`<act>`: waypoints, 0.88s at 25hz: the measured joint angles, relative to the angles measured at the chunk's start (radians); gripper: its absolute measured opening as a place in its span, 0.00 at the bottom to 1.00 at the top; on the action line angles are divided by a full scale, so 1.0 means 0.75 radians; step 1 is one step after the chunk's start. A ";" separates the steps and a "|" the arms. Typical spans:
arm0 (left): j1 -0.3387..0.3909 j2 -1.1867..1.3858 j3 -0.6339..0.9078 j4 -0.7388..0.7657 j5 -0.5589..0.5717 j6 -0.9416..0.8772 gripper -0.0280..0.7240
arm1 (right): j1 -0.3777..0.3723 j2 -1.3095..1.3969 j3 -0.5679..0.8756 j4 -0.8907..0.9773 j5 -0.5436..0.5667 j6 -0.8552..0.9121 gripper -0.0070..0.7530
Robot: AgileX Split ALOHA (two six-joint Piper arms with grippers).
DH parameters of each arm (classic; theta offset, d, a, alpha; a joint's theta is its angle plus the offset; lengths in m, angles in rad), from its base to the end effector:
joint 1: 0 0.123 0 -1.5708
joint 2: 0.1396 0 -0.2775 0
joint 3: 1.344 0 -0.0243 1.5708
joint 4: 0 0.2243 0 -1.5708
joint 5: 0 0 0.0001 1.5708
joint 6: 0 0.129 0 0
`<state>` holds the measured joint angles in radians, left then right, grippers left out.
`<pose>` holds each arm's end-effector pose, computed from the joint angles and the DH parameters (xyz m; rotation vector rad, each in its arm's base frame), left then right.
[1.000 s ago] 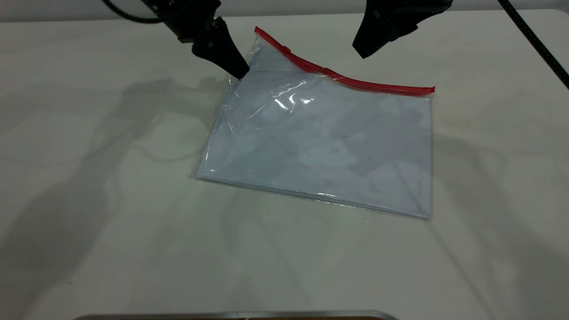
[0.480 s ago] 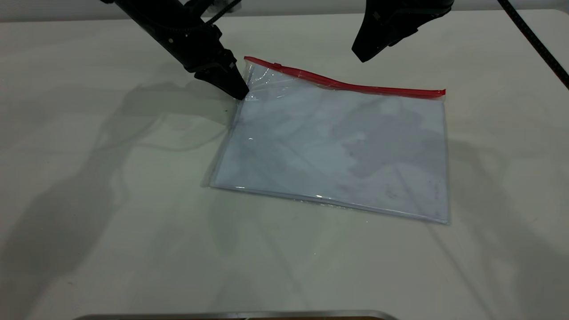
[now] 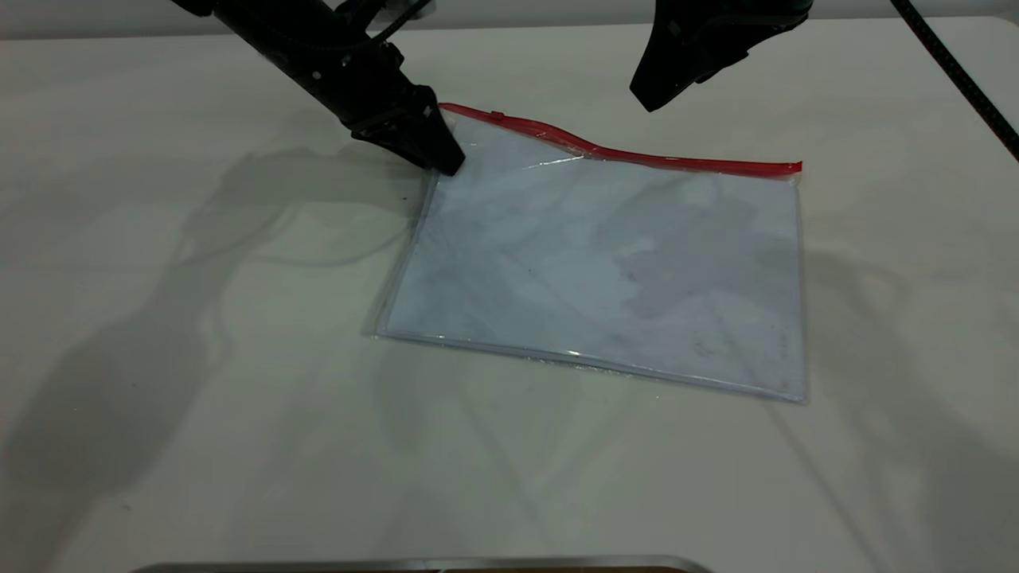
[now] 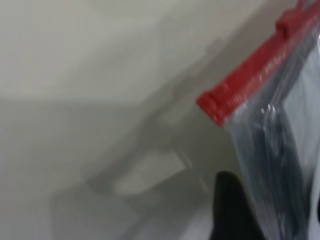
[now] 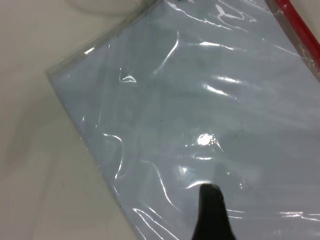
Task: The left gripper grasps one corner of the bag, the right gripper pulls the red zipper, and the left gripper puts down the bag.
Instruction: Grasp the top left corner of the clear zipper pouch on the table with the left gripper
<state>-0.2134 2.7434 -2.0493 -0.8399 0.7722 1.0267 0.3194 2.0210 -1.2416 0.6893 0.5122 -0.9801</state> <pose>0.4822 -0.1731 -0.0161 0.8753 2.4914 -0.7009 0.3651 0.1632 0.1198 -0.9708 2.4560 0.4098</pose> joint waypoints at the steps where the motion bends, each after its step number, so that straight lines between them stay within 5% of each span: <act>1: 0.000 0.000 0.000 -0.016 -0.011 0.001 0.72 | 0.000 0.000 0.000 0.000 0.000 0.000 0.77; 5: 0.000 0.005 0.000 -0.090 -0.043 0.001 0.80 | 0.000 0.000 0.000 0.000 0.000 0.001 0.77; 13: 0.000 0.054 0.000 -0.274 -0.035 0.001 0.76 | 0.000 0.000 0.000 0.000 0.000 0.004 0.77; 16: 0.000 0.055 0.000 -0.295 -0.030 0.001 0.64 | 0.000 0.000 0.000 0.000 0.000 0.004 0.77; 22: 0.000 0.055 0.000 -0.295 -0.018 0.056 0.12 | 0.000 0.000 0.000 0.000 0.000 0.004 0.77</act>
<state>-0.2134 2.7850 -2.0493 -1.0609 0.7588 1.0684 0.3194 2.0210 -1.2416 0.6893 0.5122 -0.9770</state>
